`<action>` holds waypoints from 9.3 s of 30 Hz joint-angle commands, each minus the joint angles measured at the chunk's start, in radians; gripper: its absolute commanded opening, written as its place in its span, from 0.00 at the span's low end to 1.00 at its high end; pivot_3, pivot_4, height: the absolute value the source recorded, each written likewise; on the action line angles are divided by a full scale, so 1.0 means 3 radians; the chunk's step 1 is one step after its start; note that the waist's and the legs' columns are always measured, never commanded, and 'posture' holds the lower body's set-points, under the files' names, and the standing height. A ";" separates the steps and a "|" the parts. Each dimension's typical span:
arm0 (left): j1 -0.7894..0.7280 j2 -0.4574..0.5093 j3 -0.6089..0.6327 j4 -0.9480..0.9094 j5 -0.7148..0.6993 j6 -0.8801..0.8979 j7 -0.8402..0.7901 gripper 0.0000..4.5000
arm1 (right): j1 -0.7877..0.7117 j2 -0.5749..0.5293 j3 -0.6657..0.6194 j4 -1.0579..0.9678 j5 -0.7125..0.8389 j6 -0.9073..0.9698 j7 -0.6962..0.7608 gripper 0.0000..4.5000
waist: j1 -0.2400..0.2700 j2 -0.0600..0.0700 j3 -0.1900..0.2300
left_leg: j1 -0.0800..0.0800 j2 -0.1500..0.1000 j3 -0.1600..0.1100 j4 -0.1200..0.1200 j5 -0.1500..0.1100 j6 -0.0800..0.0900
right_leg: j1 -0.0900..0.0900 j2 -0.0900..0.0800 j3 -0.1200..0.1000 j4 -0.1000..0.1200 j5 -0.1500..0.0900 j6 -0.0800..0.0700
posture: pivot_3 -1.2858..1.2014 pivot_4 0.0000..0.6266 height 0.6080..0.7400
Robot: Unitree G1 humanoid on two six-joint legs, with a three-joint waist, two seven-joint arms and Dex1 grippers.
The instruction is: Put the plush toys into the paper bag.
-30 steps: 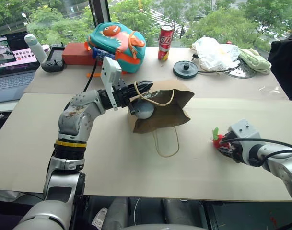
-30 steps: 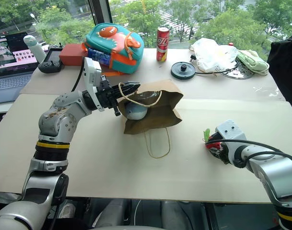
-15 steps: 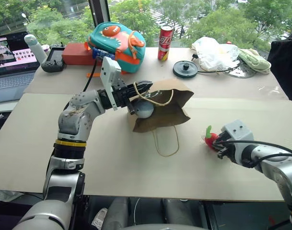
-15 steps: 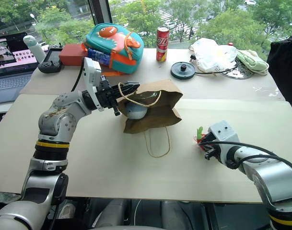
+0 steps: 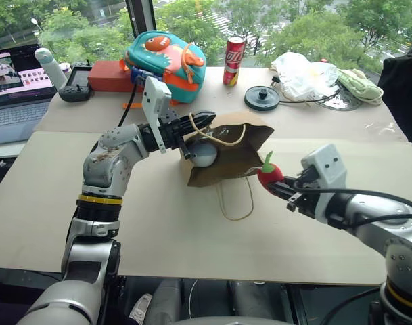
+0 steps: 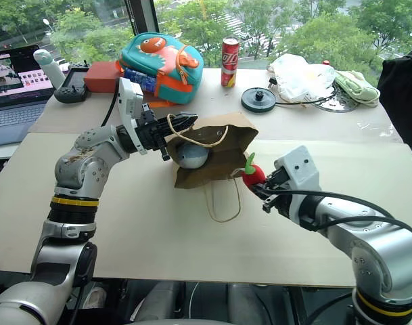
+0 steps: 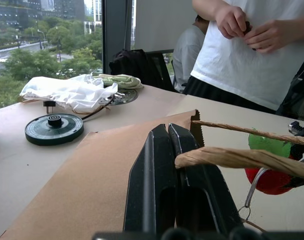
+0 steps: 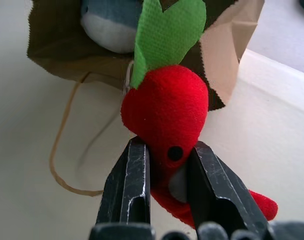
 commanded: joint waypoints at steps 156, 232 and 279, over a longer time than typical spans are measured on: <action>0.0210 -0.0036 0.0375 -0.0448 -0.0785 0.1111 0.0308 0.76 | -0.1499 0.0146 0.0832 0.0386 -0.0387 -0.0116 -0.0156 0.93 | -0.0010 0.0001 0.0000 | -0.0001 0.0000 -0.0004 -0.0002 0.0000 0.0000 | -0.0005 -0.0002 -0.0003 0.0002 0.0001 -0.0001 | 0.52 0.24 0.99; 0.1300 0.0356 -0.0384 -0.0998 0.0291 0.0056 0.0205 1.00 | -0.1466 0.0190 0.1849 0.1123 -0.0658 -0.0814 -0.0019 0.01 | -0.0005 -0.0003 0.0002 | 0.0002 0.0004 0.0002 -0.0006 0.0000 0.0000 | -0.0006 -0.0002 -0.0002 0.0000 0.0001 -0.0004 | 0.52 0.24 0.99; 0.1047 0.0097 -0.0205 -0.0657 0.0402 -0.0234 0.0241 0.01 | -0.0331 -0.0643 0.0183 0.0524 -0.0087 -0.1172 0.0551 0.00 | -0.0007 -0.0004 0.0003 | 0.0008 0.0004 0.0004 -0.0004 0.0000 0.0000 | 0.0001 0.0002 0.0000 -0.0001 -0.0004 0.0004 | 0.52 0.24 0.99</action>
